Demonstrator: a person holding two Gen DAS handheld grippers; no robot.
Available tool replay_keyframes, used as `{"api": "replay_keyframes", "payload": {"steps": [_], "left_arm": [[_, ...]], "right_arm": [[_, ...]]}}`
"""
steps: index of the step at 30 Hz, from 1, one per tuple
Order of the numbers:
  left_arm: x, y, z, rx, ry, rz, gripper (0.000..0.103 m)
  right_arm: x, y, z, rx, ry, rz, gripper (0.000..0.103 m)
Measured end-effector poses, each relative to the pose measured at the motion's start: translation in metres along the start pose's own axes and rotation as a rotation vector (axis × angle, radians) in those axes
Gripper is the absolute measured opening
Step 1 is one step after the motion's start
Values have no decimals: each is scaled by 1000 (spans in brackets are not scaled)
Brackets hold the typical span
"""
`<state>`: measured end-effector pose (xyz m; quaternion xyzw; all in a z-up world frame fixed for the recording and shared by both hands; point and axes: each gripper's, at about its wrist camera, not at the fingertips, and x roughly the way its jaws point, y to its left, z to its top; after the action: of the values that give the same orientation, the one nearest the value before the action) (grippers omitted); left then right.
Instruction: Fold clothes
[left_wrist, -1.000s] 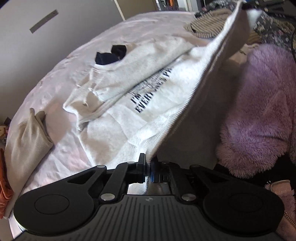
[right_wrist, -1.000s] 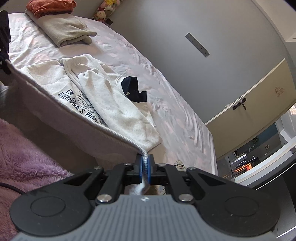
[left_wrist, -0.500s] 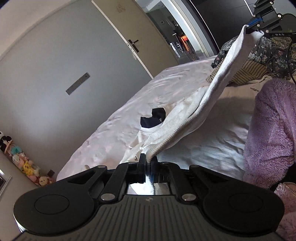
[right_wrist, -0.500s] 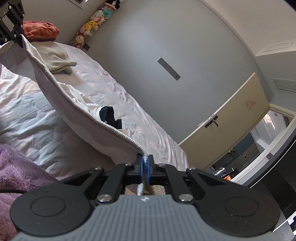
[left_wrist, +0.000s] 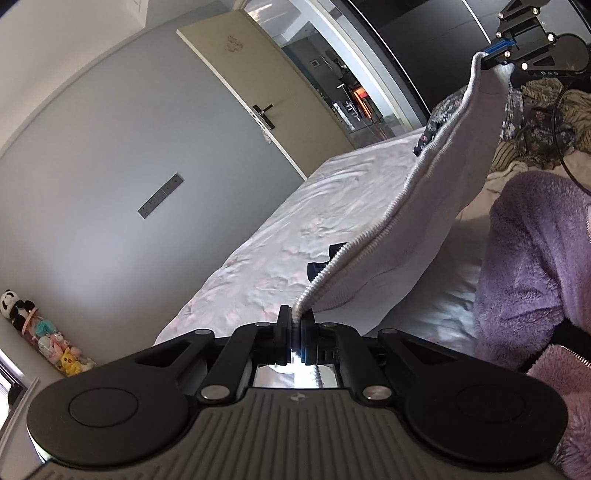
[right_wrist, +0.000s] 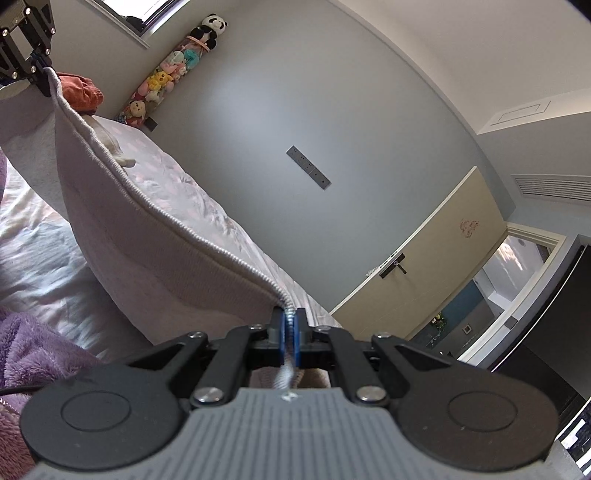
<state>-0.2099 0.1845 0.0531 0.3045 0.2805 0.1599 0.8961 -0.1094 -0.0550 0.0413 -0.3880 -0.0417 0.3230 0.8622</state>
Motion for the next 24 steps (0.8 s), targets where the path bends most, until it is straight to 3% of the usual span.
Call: {"api": "replay_keyframes", "payload": {"steps": [7,13,16,24], "left_arm": [[49,10,17,78,29,-25,3],[114,36,32,141,84,-73,3],[152,49,38,160,111,-92,3],[287,94,43,84,211,-247,3]], "right_arm": [[50,-4,1,-11,42,18,5],[128,-18,6,6,85,53,5],[173,-23,9,8,102,61,5],[306,-23,8,25,173,96,5]]}}
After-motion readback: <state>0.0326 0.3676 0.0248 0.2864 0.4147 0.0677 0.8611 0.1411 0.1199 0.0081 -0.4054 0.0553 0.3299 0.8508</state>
